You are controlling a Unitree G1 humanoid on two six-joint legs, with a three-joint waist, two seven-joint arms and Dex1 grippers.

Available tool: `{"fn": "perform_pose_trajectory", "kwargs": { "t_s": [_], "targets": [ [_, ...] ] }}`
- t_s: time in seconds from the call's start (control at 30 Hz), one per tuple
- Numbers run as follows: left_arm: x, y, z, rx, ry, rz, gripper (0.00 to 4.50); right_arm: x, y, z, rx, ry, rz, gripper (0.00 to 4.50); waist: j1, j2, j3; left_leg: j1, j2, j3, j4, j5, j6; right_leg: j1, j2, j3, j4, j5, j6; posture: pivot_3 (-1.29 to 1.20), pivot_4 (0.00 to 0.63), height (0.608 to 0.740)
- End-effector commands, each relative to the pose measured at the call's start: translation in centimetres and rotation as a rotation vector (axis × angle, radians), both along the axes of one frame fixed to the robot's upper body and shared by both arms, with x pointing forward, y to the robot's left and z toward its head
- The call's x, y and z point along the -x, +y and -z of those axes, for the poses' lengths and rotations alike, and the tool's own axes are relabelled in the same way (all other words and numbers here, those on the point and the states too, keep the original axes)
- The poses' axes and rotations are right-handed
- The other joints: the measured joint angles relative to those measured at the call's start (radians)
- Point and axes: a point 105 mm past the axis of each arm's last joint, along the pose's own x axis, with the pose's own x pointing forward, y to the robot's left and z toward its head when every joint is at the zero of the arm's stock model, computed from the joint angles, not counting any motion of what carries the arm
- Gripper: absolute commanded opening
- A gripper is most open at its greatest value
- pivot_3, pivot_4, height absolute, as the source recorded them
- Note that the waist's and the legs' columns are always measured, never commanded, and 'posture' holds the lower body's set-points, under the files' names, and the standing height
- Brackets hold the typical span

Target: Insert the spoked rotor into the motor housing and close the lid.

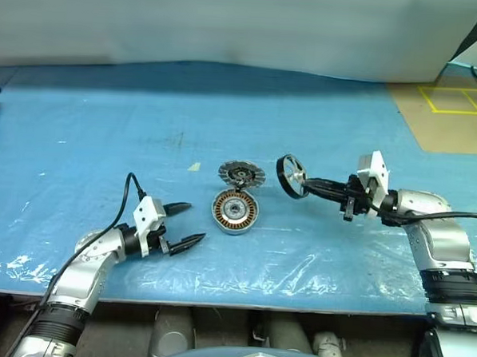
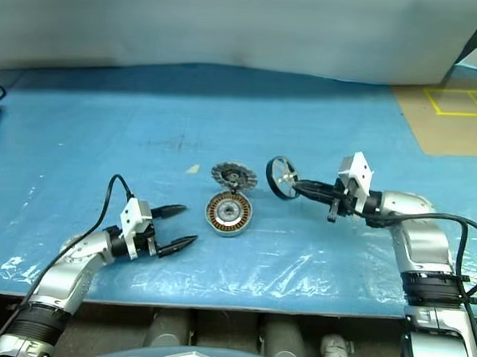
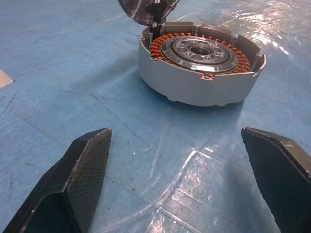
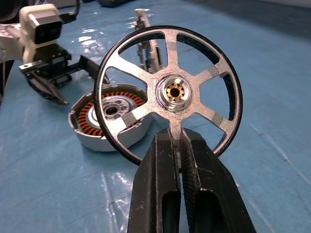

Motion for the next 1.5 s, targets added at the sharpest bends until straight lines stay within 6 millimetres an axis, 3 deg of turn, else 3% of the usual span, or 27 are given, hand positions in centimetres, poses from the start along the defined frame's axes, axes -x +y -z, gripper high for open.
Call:
{"fn": "perform_pose_trajectory", "kwargs": {
  "t_s": [0.03, 0.33, 0.43, 0.6, 0.87, 1.13, 1.5],
  "targets": [
    [0.0, -0.4, -0.5, 0.008, -0.034, 0.013, 4.50, 1.8, 1.4, -0.3, 0.037, -0.028, -0.128, 0.02, -0.001, 0.000, 0.000, 0.000, 0.000, 0.000, -0.001, 0.000, 0.000, 0.000, 0.000, 0.000, -0.002, 0.001, 0.001, 0.00, 0.150, 0.740],
    [-0.2, -0.7, -0.9, 0.014, -0.044, 0.013, 4.50, 2.0, 4.0, 1.7, 0.152, -0.039, -0.242, 0.02, -0.002, 0.000, 0.000, 0.000, 0.000, 0.000, -0.002, 0.000, 0.000, 0.002, 0.000, -0.001, -0.003, 0.001, 0.001, 0.00, 0.150, 0.740],
    [-0.4, -0.7, -1.0, 0.015, -0.046, 0.014, 4.50, 0.8, 5.1, 2.3, 0.183, -0.052, -0.224, 0.02, -0.004, 0.000, 0.000, 0.001, 0.000, 0.000, -0.002, 0.000, 0.000, 0.002, 0.000, -0.001, -0.002, 0.001, 0.001, 0.00, 0.150, 0.740],
    [-0.6, -0.6, -1.0, 0.014, -0.050, 0.010, 4.50, -0.1, 7.1, 1.5, 0.162, -0.097, -0.260, 0.02, -0.003, 0.000, 0.000, 0.001, 0.000, 0.000, -0.001, 0.003, -0.001, 0.002, 0.000, -0.001, -0.002, 0.001, 0.001, 0.00, 0.150, 0.740],
    [-0.4, -0.3, -0.8, 0.010, -0.058, -0.007, 4.50, -0.4, 8.0, 1.6, 0.158, -0.091, -0.299, 0.02, -0.002, -0.001, -0.001, 0.001, 0.000, 0.000, -0.001, 0.004, -0.001, 0.002, 0.000, -0.001, -0.002, 0.001, 0.001, 0.00, 0.150, 0.740],
    [-0.2, -0.3, -0.9, 0.008, -0.057, -0.019, 4.50, -1.0, 8.4, 3.1, 0.191, -0.059, -0.295, 0.02, -0.003, -0.001, -0.001, 0.002, 0.001, 0.000, 0.000, 0.004, -0.001, 0.002, 0.000, -0.001, 0.000, 0.001, 0.001, 0.00, 0.150, 0.740],
    [-0.1, -0.1, -0.6, 0.005, -0.053, -0.026, 4.50, -1.3, 8.4, 2.9, 0.200, -0.075, -0.295, 0.02, -0.003, -0.001, -0.001, 0.002, 0.001, 0.000, 0.002, 0.004, -0.001, 0.003, 0.000, -0.001, 0.003, 0.001, 0.000, 0.00, 0.150, 0.740]
  ]
}}
